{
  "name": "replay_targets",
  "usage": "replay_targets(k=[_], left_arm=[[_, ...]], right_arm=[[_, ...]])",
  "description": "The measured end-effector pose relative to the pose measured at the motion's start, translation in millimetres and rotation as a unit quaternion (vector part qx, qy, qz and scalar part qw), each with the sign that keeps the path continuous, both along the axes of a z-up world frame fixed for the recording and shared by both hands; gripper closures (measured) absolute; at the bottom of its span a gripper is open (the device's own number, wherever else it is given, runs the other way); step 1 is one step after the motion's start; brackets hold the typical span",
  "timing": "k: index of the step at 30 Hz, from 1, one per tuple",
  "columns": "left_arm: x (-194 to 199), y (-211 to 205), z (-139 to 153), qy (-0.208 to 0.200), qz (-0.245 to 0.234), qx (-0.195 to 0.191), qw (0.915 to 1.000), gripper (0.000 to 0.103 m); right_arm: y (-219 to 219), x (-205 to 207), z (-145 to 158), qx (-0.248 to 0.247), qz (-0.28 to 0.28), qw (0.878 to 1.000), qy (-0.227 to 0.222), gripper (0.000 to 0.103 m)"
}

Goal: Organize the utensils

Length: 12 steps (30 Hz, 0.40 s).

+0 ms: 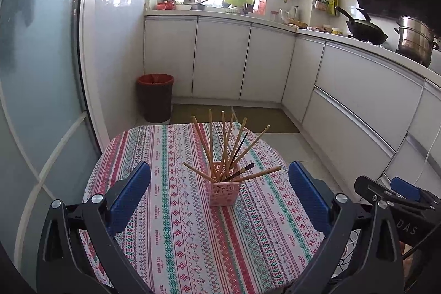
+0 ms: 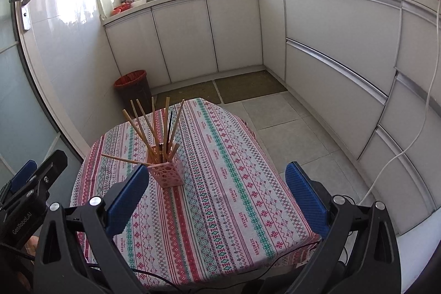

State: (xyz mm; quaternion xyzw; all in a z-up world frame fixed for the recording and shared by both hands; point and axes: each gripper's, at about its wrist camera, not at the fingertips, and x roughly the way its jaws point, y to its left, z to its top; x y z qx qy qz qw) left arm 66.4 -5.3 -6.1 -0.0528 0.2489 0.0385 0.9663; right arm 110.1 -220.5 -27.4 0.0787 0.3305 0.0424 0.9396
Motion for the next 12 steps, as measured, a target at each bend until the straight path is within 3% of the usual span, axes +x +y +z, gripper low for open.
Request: replay_targets(k=[6,12], left_arm=[[-4.7,-9.4,3.2,-0.007,0.005,0.028,0.9996,0.007],[-4.7,-12.4,3.7,0.007,0.061,0.071,0.9956,0.007]], right_arm=[[-1.4,0.4,0.3,0.003,-0.002,1.000,0.001,0.007],[-3.1,-1.4,1.2,0.006,-0.004,1.000,-0.003,0.007]])
